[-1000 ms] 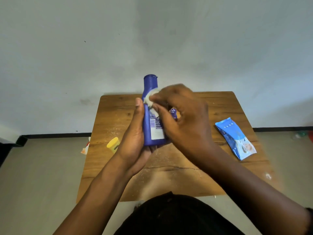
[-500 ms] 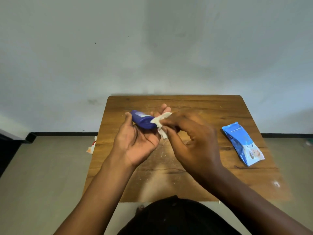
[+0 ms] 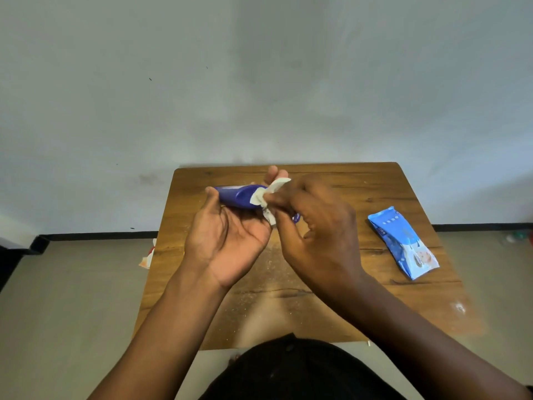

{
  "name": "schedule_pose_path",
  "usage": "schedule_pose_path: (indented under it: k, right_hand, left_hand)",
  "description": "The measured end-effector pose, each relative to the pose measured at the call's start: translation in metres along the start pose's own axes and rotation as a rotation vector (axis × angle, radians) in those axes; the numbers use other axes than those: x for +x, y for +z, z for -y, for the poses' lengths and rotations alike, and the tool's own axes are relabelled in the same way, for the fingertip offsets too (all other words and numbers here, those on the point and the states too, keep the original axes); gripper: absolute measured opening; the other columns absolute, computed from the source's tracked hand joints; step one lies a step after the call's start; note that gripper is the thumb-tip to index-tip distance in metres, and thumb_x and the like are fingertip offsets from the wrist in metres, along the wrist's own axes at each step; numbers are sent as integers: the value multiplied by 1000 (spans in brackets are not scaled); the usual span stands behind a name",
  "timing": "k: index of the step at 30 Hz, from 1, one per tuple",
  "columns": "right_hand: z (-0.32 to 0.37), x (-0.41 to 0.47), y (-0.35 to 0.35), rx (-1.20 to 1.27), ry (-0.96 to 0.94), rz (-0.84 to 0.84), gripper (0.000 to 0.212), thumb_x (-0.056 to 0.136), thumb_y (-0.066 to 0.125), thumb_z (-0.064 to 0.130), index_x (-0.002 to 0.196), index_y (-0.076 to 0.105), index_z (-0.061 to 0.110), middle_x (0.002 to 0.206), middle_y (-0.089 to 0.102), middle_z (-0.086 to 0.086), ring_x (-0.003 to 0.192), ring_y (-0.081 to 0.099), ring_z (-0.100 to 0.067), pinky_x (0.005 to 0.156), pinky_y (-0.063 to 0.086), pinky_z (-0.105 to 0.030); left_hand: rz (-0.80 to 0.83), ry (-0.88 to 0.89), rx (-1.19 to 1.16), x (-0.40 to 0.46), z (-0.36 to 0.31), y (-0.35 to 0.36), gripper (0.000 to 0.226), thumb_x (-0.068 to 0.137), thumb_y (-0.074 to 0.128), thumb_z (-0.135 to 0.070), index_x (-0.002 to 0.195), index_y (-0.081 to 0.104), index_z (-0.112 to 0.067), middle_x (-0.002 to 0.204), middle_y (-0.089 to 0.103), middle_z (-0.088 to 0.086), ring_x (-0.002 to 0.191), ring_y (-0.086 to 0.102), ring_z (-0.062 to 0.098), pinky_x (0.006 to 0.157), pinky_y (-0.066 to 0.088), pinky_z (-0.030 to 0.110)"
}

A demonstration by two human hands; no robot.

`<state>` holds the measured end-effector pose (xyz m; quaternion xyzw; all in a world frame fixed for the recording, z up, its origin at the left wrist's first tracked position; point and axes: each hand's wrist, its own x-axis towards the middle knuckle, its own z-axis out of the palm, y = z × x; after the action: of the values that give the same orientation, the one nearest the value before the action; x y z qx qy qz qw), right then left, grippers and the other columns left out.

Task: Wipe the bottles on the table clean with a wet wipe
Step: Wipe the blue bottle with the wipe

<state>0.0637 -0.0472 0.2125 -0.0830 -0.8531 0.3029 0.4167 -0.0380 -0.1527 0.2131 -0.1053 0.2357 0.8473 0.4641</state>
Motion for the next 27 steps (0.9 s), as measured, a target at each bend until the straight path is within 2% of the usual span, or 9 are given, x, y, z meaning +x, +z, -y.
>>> schedule_pose_path:
  k: [3,6,9,13,16,20,22,25,27]
  right_hand:
    - [8,-1,3,65,-61,-1,18,83,77,-12,95,79,1,94,72,-11,91,69,-21,87,54,-27]
    - [5,7,0,61,-36,-16,18,85,78,-9,98,80,2,96,73,-8,92,70,-19,83,53,-23]
    - [-14,5,-8,-81,-8,103,19,83,80,-4,98,79,8,96,71,-5,88,65,-13,83,46,-11]
    - [-40,-4,-23,-155,117,217,17,82,83,1,92,82,15,87,72,2,75,64,-9,70,54,-26]
    - [-47,-6,-31,-94,184,213,17,85,81,2,94,83,16,86,73,3,75,65,-10,69,57,-33]
    - [-51,-8,-32,-45,295,265,17,89,79,7,101,84,18,91,74,7,83,67,-6,75,59,-35]
    - [-55,-8,-31,-30,341,270,17,89,79,9,102,83,20,93,74,9,85,68,-6,78,59,-34]
    - [-64,-8,-29,12,413,254,16,89,80,9,102,83,19,94,75,9,85,69,-6,79,60,-34]
    - [-69,-8,-28,34,468,248,16,89,79,10,101,83,20,95,75,9,85,69,-6,80,60,-34]
  left_hand:
    - [168,-59,51,2,4,-6,98,107,11,-65,137,52,19,135,61,34,124,65,43,106,52,49]
    - [244,-6,84,3,5,-4,101,106,5,-64,134,54,20,136,60,35,130,61,40,116,40,44]
    - [71,11,38,8,1,-1,82,109,23,-60,143,46,12,137,62,31,125,65,40,110,48,46]
    - [-5,50,-79,11,-3,1,80,107,28,-60,134,50,12,138,60,32,131,59,46,122,33,53]
    - [-5,25,-80,18,-2,-3,71,105,35,-62,134,49,1,139,62,27,130,60,45,120,35,55]
    - [-49,97,223,33,-4,-16,70,99,45,-66,138,56,-9,114,70,9,110,68,25,106,51,51]
    - [-83,174,387,42,-10,-23,70,100,47,-62,147,52,-10,115,69,6,107,65,21,98,54,45]
    - [-109,276,708,55,-19,-30,47,103,52,-48,137,59,-18,125,72,4,112,68,19,95,58,41]
    - [-142,311,905,67,-24,-37,30,102,63,-33,125,64,-14,116,74,9,107,70,24,93,57,42]
